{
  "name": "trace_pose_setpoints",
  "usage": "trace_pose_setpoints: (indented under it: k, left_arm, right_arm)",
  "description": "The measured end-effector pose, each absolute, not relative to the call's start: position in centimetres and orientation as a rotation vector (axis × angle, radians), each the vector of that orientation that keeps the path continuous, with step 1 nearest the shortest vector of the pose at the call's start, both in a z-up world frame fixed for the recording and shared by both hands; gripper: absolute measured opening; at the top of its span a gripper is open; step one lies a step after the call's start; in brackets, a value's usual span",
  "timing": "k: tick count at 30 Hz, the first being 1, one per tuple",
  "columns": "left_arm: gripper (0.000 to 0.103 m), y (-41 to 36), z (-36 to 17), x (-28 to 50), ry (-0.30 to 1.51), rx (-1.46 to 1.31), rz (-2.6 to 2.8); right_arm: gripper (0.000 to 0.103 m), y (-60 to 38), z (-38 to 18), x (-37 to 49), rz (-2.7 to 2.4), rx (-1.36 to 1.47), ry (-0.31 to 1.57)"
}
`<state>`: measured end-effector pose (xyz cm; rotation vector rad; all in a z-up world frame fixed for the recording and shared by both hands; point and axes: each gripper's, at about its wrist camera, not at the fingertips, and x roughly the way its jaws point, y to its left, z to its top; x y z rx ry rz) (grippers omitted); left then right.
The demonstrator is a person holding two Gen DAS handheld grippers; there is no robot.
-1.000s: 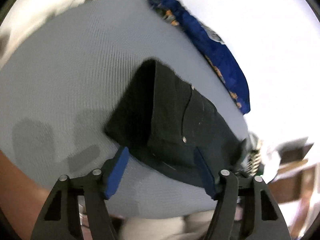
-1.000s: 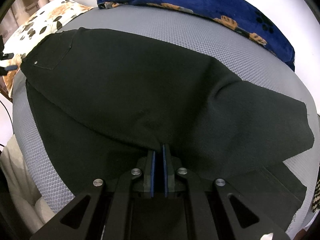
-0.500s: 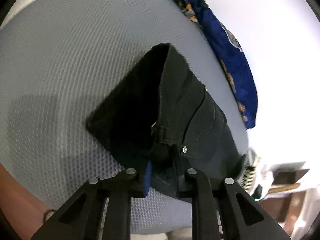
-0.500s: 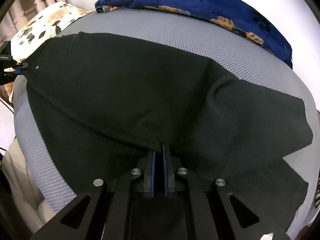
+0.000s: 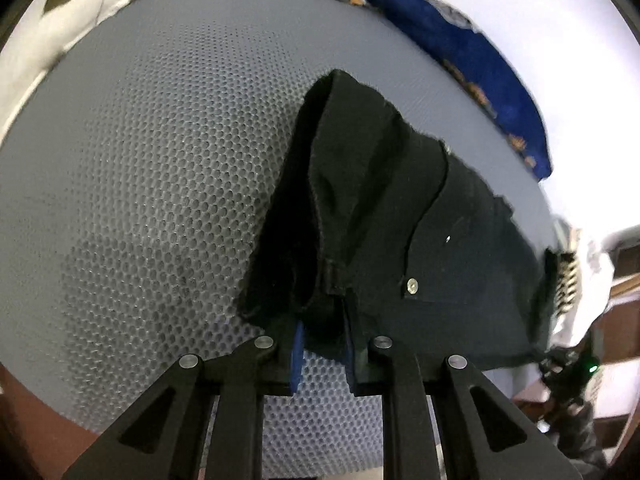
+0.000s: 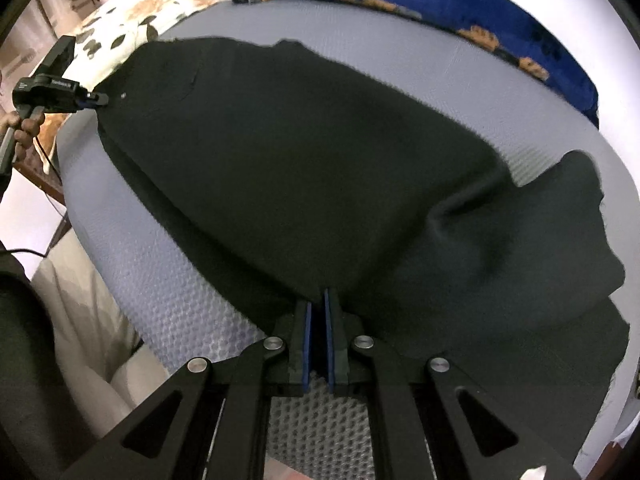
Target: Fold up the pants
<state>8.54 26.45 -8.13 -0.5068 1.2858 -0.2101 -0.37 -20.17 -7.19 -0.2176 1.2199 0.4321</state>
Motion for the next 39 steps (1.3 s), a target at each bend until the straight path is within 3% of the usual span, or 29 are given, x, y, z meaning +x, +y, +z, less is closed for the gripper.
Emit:
trace_pose_setpoints:
  k: [10, 14, 15, 19, 26, 39]
  left_arm:
    - [0.024, 25.3, -7.1, 7.4, 1.248, -0.315, -0.166]
    - [0.044, 23.9, -5.7, 6.3, 1.251, -0.203, -0.115]
    - [0.045, 23.3, -5.1, 5.6, 1.254, -0.136, -0.119]
    - [0.045, 20.8, -2.7, 2.8, 1.177, 0.052, -0.102]
    - [0.045, 9.6, 0.7, 1.9, 0.966, 0.227, -0.429]
    - [0.045, -10.5, -4.3, 3.1, 1.043, 0.255, -0.925]
  right_arm:
    - [0.005, -20.8, -8.3, -0.2, 0.427, -0.143, 1.239]
    - [0.008, -20.5, -8.2, -0.5, 0.408, -0.142, 1.233]
    - [0.009, -20.4, -8.1, -0.5, 0.409, -0.144, 1.229]
    - [0.026, -20.8, -7.0, -1.2, 0.406, -0.134, 1.231]
    - [0.027, -26.3, -4.3, -2.5, 0.350, 0.072, 1.187]
    - [0.029, -42.8, -9.1, -0.3, 0.059, 0.841, 1.094]
